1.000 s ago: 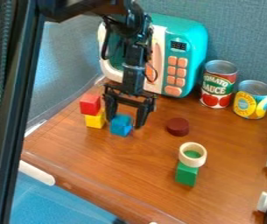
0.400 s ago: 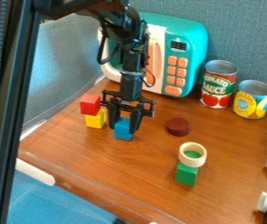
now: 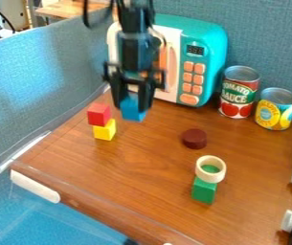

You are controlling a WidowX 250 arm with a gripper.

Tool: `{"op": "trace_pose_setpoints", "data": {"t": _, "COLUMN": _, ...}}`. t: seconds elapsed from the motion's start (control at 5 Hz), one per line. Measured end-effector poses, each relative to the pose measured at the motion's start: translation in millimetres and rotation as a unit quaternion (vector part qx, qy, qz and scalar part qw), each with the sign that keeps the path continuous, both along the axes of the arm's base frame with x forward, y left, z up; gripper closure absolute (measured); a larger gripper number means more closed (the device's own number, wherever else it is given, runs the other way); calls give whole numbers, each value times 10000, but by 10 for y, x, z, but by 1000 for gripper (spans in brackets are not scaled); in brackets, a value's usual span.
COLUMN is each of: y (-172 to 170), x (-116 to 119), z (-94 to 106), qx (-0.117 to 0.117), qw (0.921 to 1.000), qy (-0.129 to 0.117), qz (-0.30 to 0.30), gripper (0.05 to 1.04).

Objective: Put the blue cube on top of the red cube

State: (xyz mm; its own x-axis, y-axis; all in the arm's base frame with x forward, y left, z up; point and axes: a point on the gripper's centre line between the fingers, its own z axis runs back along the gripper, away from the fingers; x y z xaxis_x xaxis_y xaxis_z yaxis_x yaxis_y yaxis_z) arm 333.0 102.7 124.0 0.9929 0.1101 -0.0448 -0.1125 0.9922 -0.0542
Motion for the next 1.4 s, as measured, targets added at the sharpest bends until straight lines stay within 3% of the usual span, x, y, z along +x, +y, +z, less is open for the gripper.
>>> {"op": "trace_pose_setpoints", "data": {"t": 0.2, "y": 19, "x": -120, "z": 379, "qx": 42, "qw": 9991, "qy": -322, "qz": -286, "gripper": 501}}
{"op": "trace_pose_setpoints", "data": {"t": 0.4, "y": 259, "x": -210, "z": 397, "qx": 75, "qw": 9996, "qy": -205, "qz": -197, "gripper": 501}}
{"op": "trace_pose_setpoints", "data": {"t": 0.8, "y": 740, "x": -209, "z": 325, "qx": 6, "qw": 9993, "qy": -273, "qz": 252, "gripper": 501}}
{"op": "trace_pose_setpoints", "data": {"t": 1.2, "y": 796, "x": -33, "z": 163, "qx": -148, "qw": 9993, "qy": -117, "qz": 314, "gripper": 501}}
{"op": "trace_pose_setpoints", "data": {"t": 1.4, "y": 745, "x": 72, "z": 77, "qx": -83, "qw": 9997, "qy": 65, "qz": 202, "gripper": 501}}
